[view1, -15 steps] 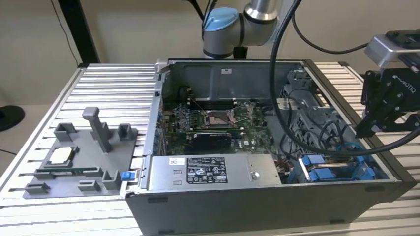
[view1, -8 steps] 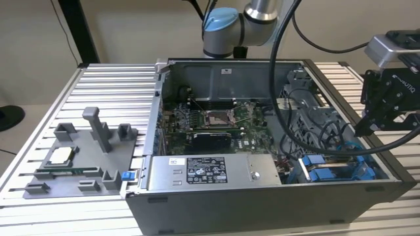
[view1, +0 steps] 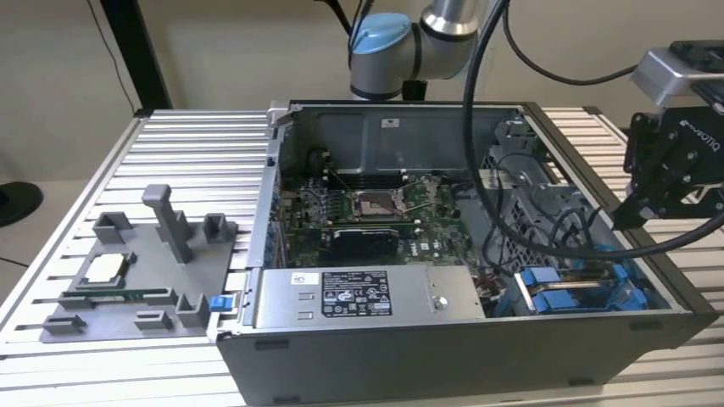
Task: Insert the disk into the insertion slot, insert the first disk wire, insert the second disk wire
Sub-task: 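Insert the second disk wire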
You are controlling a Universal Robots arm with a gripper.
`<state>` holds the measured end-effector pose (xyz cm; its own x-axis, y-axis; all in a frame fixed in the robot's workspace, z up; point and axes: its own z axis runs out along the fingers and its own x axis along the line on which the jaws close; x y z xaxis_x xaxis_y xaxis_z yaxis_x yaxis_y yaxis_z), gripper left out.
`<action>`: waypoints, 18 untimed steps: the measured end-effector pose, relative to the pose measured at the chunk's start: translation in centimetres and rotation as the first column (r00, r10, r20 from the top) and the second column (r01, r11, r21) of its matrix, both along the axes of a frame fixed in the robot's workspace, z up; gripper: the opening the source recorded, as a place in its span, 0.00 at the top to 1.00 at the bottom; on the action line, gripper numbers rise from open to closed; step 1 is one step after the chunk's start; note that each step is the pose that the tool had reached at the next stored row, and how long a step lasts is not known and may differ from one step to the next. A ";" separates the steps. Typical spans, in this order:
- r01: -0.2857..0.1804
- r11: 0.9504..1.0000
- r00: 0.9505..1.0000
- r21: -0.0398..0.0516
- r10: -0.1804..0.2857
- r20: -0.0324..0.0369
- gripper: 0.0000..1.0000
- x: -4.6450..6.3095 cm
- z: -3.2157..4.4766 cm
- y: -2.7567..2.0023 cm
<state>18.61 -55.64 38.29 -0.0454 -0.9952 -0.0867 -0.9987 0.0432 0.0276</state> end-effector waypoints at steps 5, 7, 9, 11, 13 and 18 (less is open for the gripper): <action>0.000 1.000 1.000 0.000 0.000 0.003 1.00 -1.4 0.67 0.00; 0.000 1.000 1.000 0.000 0.000 0.006 1.00 -2.2 0.74 0.00; 0.000 1.000 1.000 0.000 0.000 0.009 1.00 -3.1 0.80 0.00; 0.000 1.000 1.000 0.000 0.000 0.012 1.00 -4.0 0.85 0.00; 0.000 1.000 1.000 0.000 0.000 0.015 1.00 -4.9 0.89 0.00; 0.000 1.000 1.000 0.000 0.000 0.018 1.00 -6.8 0.89 0.00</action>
